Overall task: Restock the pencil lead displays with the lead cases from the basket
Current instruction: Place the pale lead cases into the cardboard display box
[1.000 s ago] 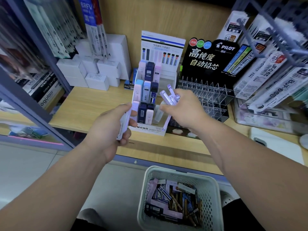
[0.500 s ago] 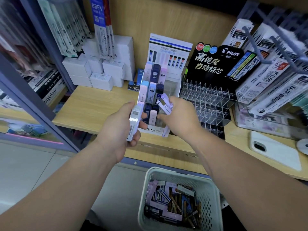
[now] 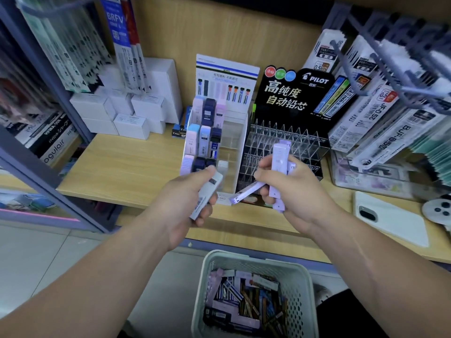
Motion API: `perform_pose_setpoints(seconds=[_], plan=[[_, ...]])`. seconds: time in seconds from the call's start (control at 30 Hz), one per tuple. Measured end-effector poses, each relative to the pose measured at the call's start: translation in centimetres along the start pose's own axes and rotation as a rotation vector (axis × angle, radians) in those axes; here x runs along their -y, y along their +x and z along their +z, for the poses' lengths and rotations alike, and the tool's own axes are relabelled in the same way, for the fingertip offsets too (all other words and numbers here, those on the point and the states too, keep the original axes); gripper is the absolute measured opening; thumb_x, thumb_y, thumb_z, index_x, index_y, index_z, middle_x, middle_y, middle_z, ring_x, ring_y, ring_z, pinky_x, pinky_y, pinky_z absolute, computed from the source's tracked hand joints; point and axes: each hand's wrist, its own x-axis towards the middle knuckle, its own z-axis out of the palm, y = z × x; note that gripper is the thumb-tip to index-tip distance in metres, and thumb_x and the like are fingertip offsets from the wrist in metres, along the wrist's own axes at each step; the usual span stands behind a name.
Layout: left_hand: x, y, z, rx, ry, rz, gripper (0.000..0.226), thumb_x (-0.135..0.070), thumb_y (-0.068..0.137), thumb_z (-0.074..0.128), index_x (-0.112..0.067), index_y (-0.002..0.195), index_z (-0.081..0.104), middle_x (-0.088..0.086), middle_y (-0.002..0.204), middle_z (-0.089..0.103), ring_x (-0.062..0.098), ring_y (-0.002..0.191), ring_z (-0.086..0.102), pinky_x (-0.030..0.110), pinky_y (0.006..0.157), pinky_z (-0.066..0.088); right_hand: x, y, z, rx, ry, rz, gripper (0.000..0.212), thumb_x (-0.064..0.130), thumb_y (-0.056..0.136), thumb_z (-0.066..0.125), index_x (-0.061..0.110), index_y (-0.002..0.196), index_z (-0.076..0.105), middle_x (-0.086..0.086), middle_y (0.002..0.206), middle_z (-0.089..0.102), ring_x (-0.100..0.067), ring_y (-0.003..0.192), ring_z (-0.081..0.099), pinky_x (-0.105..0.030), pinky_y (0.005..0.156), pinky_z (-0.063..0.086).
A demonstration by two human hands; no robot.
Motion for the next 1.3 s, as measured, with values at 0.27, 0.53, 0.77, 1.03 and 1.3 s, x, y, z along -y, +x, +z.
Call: perform_pose_setpoints(seconds=[0.27, 0.53, 0.77, 1.03, 1.3], plan=[[0.4, 0.1, 2.4, 0.126, -0.099, -0.026, 0.016, -0.018, 0.077, 0.074, -0.01, 0.089, 0.065, 0.006, 0.069, 0.057, 0.011, 0.045, 0.032, 0.02, 0.041, 0.02, -0.7, -0.7, -0.3, -0.036, -0.041, -0.207, 0.019, -0.008, 0.089, 0.063, 0.01, 0.086, 0.059, -0.005, 0.073, 0.063, -0.02, 0.062, 0.057, -0.027, 0.05, 0.041], [0.0, 0.8, 2.2, 0.022, -0.174, 0.176, 0.011, -0.003, 0.084, 0.07, -0.009, 0.09, 0.064, 0.016, 0.084, 0.058, 0.011, 0.046, 0.034, 0.021, 0.042, 0.026, -1.4, -0.7, -0.1, -0.009, -0.03, -0.027, 0.016, 0.001, 0.09, 0.071, 0.01, 0.092, 0.058, -0.013, 0.073, 0.067, -0.017, 0.062, 0.065, -0.026, 0.049, 0.036], [-0.3, 0.3, 1.8, 0.144, -0.187, 0.272, 0.008, -0.018, 0.085, 0.066, -0.02, 0.079, 0.071, 0.004, 0.077, 0.057, 0.011, 0.047, 0.034, 0.021, 0.043, 0.027, -0.7, -0.8, 0.2, 0.176, 0.409, 0.311, 0.022, 0.001, 0.077, 0.071, 0.013, 0.09, 0.057, -0.009, 0.074, 0.066, -0.016, 0.054, 0.059, -0.018, 0.041, 0.034], [-0.4, 0.2, 2.1, -0.031, -0.072, 0.302, 0.01, -0.023, 0.08, 0.075, -0.017, 0.081, 0.067, 0.02, 0.083, 0.061, 0.015, 0.044, 0.034, 0.022, 0.043, 0.026, -1.5, -0.9, 1.2, 0.202, -0.109, 0.135, 0.013, 0.015, 0.091, 0.073, 0.012, 0.092, 0.06, -0.006, 0.079, 0.072, -0.014, 0.055, 0.054, -0.022, 0.046, 0.037], [0.0, 0.4, 1.9, -0.093, 0.16, 0.403, 0.017, -0.007, 0.079, 0.081, -0.002, 0.076, 0.065, -0.008, 0.05, 0.052, 0.007, 0.041, 0.04, 0.018, 0.043, 0.035, -1.1, -0.2, 1.1, 0.106, 0.011, -0.02, 0.013, 0.013, 0.091, 0.073, 0.006, 0.095, 0.063, -0.013, 0.069, 0.059, -0.017, 0.052, 0.049, -0.027, 0.045, 0.034]])
